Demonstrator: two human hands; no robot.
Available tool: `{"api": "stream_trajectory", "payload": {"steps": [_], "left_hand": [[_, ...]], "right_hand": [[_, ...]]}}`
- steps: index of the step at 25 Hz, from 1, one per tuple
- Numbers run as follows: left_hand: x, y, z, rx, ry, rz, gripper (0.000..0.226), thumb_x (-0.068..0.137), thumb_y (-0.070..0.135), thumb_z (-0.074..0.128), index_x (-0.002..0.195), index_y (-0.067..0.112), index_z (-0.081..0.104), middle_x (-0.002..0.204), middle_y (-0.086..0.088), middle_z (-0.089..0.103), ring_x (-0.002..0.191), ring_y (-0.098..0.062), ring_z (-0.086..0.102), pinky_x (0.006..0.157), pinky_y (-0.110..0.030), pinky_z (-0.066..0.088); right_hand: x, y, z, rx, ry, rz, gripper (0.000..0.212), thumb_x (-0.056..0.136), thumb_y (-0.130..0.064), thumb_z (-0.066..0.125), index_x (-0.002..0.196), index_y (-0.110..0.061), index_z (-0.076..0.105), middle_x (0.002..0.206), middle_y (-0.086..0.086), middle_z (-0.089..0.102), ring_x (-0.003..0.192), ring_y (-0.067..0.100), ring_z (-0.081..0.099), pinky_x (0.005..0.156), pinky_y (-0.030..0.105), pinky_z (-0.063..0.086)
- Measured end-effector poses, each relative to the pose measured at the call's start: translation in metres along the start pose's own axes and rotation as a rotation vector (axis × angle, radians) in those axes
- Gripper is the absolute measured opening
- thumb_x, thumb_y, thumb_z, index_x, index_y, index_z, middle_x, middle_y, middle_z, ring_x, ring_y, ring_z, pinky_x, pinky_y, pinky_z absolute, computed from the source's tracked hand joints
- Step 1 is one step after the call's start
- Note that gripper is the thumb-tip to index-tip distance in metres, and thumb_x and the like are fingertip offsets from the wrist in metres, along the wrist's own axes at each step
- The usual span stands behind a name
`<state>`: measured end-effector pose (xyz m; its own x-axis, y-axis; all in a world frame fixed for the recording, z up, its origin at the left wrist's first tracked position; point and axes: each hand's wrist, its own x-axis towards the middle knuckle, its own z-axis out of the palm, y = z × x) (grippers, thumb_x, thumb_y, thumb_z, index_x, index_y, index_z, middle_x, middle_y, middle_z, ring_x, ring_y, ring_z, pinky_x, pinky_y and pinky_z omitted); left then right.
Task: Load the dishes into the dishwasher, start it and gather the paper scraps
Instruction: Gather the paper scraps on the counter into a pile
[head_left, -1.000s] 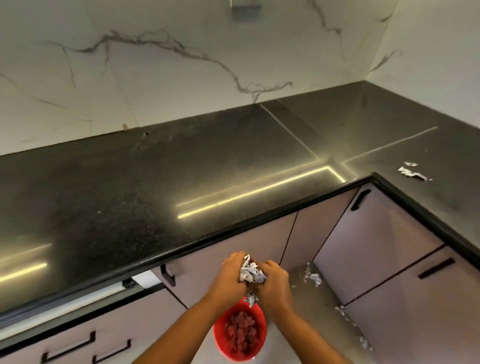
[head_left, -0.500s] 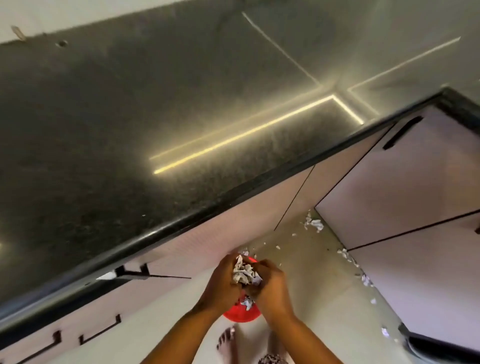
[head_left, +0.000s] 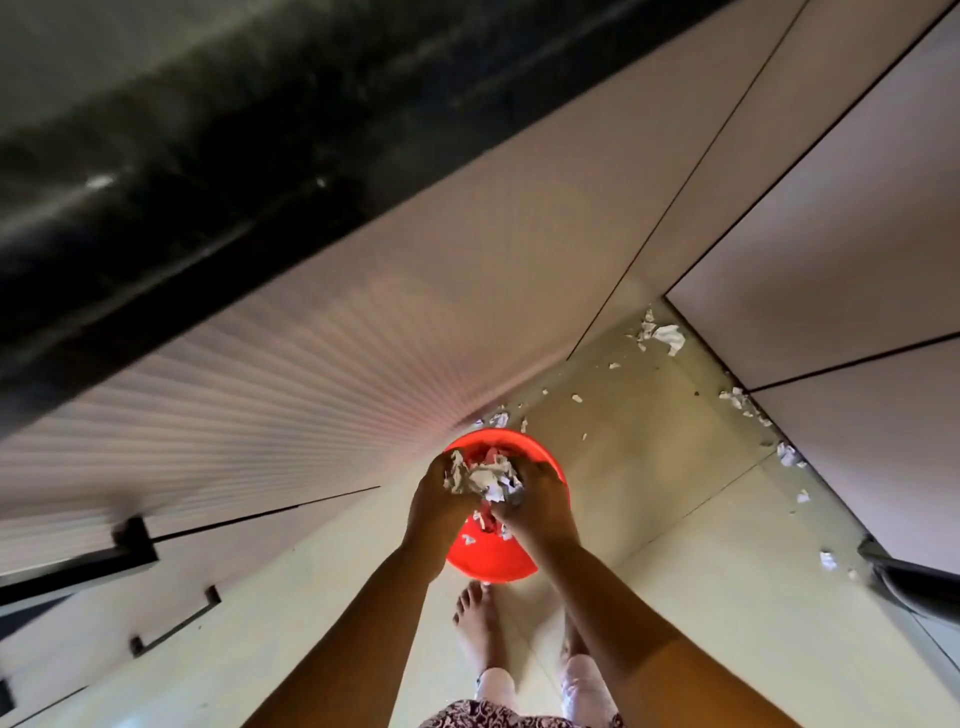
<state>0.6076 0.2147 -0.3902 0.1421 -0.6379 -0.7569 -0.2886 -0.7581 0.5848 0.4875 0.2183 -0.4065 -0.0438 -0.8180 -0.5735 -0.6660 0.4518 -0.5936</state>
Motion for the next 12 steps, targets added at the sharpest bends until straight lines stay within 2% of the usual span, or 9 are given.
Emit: {"api": "stream_trajectory", "payload": {"steps": [2,3,5,8,12], "left_hand": [[0.010,-0.007,0.002,-0.079,0.012,-0.037,0.066,0.048,0.018,0.062,0.113,0.028,0.056,0.109,-0.009,0.067,0.095,-0.027,0.062,0.079,-0.037,0.050],[0.014,-0.012,0.004,-0.106,0.014,-0.043,0.063,0.049,0.018,0.061,0.111,0.027,0.058,0.110,-0.009,0.067,0.096,-0.026,0.062,0.082,-0.038,0.049],[0.018,-0.018,0.007,-0.130,-0.015,-0.012,0.052,0.054,0.019,0.060,0.105,0.026,0.064,0.107,-0.004,0.069,0.097,-0.023,0.062,0.087,-0.039,0.047],[0.017,-0.018,0.010,-0.210,-0.025,-0.049,0.040,0.058,0.022,0.060,0.096,0.032,0.064,0.100,0.006,0.067,0.093,-0.015,0.059,0.084,-0.031,0.043],[0.018,-0.017,0.015,-0.245,0.005,-0.111,0.044,0.066,0.019,0.063,0.109,0.027,0.060,0.112,0.001,0.063,0.107,-0.020,0.058,0.100,-0.039,0.043]], "right_hand": [[0.011,0.009,0.006,-0.014,-0.044,0.026,0.057,0.070,-0.020,0.071,0.124,-0.014,0.054,0.118,0.010,0.060,0.112,0.026,0.053,0.101,0.033,0.039],[0.014,0.012,0.008,-0.010,-0.055,0.029,0.059,0.071,-0.017,0.070,0.127,-0.015,0.052,0.122,0.011,0.058,0.115,0.026,0.051,0.102,0.032,0.038],[0.018,0.020,0.013,0.011,-0.045,0.023,0.062,0.073,-0.010,0.066,0.132,-0.014,0.048,0.128,0.011,0.054,0.121,0.026,0.049,0.105,0.031,0.036],[0.020,0.027,0.017,0.014,-0.035,0.034,0.063,0.077,-0.006,0.063,0.137,-0.011,0.043,0.136,0.011,0.050,0.127,0.024,0.045,0.109,0.029,0.031],[0.020,0.035,0.019,0.017,-0.036,0.032,0.064,0.078,-0.007,0.065,0.137,-0.009,0.043,0.135,0.012,0.050,0.126,0.025,0.046,0.107,0.029,0.033]]}}
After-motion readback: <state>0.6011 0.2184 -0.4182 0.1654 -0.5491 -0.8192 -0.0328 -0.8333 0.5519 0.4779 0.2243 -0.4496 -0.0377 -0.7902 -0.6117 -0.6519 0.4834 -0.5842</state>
